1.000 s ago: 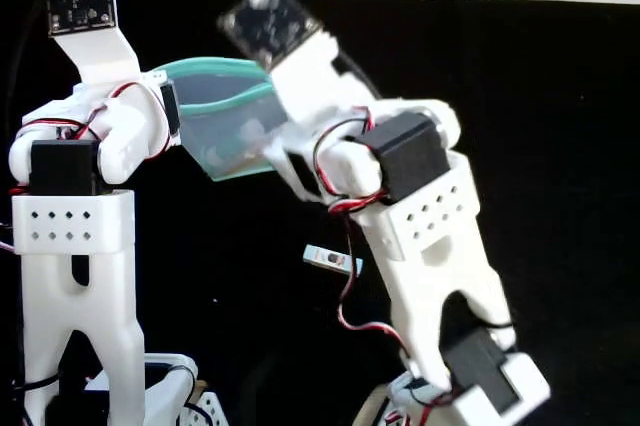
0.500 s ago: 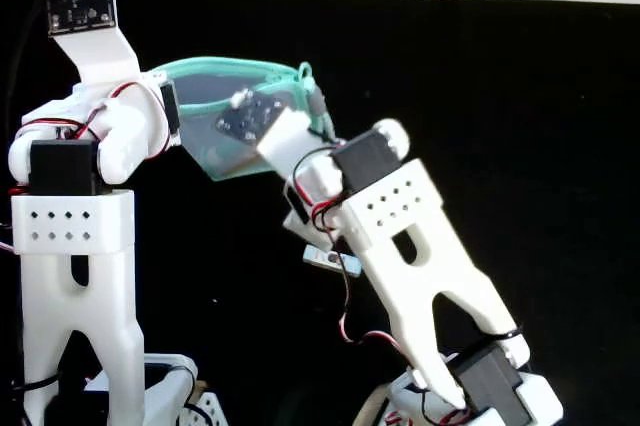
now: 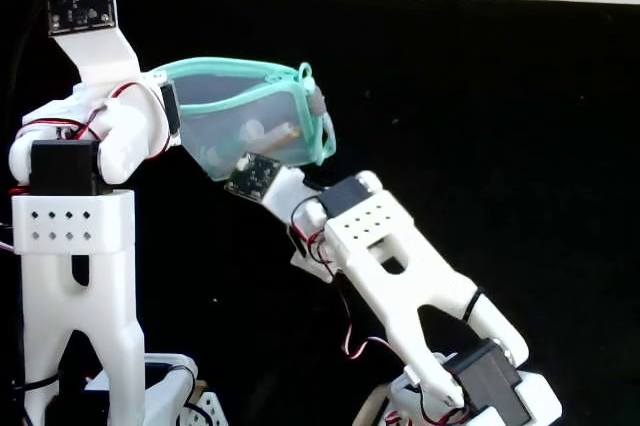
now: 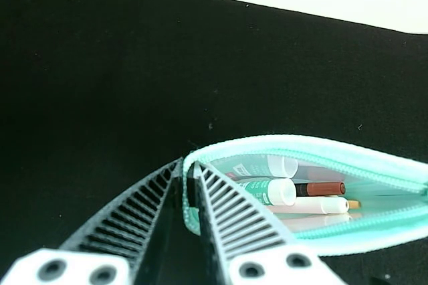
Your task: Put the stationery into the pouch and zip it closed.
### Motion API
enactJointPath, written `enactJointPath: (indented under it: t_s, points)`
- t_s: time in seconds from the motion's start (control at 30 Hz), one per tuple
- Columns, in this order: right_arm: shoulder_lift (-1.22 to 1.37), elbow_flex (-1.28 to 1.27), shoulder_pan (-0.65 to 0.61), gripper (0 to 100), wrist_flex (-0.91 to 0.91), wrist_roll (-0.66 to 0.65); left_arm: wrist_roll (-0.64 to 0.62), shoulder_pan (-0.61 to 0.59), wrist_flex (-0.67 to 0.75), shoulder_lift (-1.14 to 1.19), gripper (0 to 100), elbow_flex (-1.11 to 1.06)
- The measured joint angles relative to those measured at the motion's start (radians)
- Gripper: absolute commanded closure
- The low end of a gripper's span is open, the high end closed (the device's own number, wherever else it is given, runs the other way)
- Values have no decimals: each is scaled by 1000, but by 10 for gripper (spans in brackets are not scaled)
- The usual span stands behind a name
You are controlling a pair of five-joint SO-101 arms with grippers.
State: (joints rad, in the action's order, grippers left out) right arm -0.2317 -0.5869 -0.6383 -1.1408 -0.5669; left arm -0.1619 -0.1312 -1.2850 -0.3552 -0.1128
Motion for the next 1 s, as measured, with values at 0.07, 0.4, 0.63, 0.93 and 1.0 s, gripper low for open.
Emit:
enactJointPath:
  t_s: [0.07,0.4,0.63,0.93,1.0]
  points:
    - [0,-26,0,659,29,-23,0,0,0,0,993,0]
    - [46,-71,-12,659,137,-78,0,0,0,0,993,0]
    - [232,-43,-15,661,187,-106,0,0,0,0,993,0]
    - [354,80,-9,991,190,-114,0,0,0,0,993,0]
    - [358,95,-9,982,199,-112,0,0,0,0,993,0]
